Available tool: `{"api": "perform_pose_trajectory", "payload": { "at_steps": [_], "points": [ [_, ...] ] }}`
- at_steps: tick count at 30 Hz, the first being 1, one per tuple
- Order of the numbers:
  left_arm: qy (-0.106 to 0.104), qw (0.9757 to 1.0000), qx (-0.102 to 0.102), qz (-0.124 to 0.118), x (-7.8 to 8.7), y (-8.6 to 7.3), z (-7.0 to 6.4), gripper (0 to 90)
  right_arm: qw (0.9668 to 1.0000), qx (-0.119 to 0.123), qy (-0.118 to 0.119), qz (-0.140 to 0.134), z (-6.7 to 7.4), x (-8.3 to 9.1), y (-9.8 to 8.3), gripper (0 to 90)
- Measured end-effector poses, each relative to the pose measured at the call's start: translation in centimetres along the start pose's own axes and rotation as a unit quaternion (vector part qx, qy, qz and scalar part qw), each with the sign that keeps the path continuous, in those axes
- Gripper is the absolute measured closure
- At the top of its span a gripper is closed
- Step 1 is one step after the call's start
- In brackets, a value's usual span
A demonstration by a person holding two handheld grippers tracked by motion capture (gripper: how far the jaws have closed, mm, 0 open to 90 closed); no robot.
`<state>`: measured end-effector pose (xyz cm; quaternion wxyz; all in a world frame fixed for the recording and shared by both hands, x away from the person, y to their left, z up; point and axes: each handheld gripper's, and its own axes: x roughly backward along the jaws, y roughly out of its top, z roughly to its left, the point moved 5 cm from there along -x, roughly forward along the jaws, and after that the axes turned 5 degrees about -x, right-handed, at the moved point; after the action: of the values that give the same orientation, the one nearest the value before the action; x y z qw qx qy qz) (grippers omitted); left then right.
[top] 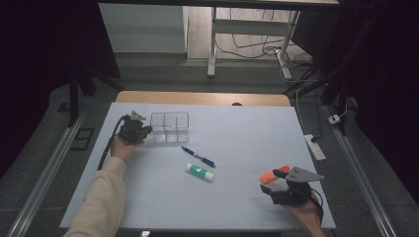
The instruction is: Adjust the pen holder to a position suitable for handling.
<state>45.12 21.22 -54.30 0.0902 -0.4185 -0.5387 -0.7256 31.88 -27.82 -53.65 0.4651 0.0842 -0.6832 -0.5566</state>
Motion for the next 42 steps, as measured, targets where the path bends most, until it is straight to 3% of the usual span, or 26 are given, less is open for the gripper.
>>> {"api": "perform_pose_trajectory", "payload": {
  "at_steps": [9,17,34,42],
  "points": [
    [-0.002,1.0,-0.009,0.004,-0.8,1.1,-0.9,89.3,1.0,-0.001,0.001,-0.001,0.0,0.0,0.0,22.4],
    [-0.007,0.9999,-0.003,0.007,-1.7,1.9,-1.3,89.3,1.0,-0.001,0.001,0.001,0.0,0.0,0.0,22.4],
    [-0.016,0.9996,-0.02,0.012,-2.9,3.4,-2.7,89.3,1.0,-0.003,-0.002,0.0,-0.1,0.0,-0.1,22.5],
    [-0.025,0.9989,-0.038,0.013,-3.2,4.1,-3.9,89.3,1.0,-0.003,-0.002,0.0,-0.1,0.0,-0.1,22.5]
  ]
}}
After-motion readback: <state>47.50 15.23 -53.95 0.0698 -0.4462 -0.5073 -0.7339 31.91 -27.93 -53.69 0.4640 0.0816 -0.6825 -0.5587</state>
